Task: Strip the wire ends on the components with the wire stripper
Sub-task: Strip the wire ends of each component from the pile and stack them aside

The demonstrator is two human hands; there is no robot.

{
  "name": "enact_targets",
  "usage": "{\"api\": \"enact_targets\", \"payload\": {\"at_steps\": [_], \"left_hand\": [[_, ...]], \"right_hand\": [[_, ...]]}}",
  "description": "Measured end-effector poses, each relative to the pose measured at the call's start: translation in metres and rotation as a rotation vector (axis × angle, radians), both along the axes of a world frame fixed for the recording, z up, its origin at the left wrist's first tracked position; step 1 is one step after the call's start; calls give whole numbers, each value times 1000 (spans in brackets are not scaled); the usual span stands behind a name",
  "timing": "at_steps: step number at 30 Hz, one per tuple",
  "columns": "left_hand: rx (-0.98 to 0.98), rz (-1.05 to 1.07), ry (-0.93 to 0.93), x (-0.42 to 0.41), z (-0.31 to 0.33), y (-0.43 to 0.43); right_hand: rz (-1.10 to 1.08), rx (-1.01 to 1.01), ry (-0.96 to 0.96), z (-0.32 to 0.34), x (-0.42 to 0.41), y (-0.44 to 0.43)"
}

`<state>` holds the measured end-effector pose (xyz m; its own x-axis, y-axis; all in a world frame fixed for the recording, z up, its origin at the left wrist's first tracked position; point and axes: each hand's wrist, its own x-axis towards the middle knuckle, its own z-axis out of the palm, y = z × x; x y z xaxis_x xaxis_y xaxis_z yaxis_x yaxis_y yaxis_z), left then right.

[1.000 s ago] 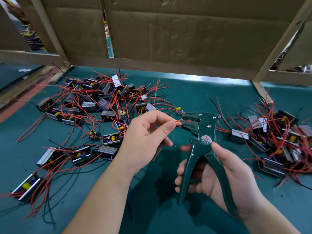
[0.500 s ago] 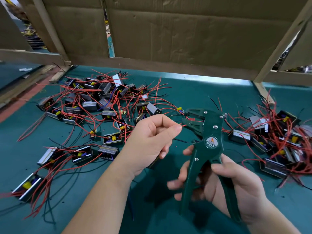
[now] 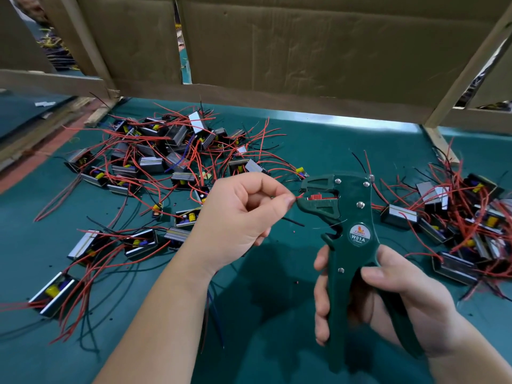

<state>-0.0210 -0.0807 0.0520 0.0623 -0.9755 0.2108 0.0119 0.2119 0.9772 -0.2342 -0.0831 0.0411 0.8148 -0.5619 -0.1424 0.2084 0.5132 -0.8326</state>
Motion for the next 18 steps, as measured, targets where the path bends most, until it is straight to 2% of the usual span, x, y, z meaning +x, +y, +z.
{"api": "enact_targets", "payload": {"at_steps": [10,18], "left_hand": [[-30,-65,-122,10,6,6],[4,-92,-136,13,6,6]], "right_hand": [[1,-49,94,1,-1,1],[7,-34,116,-1,2,2]]}}
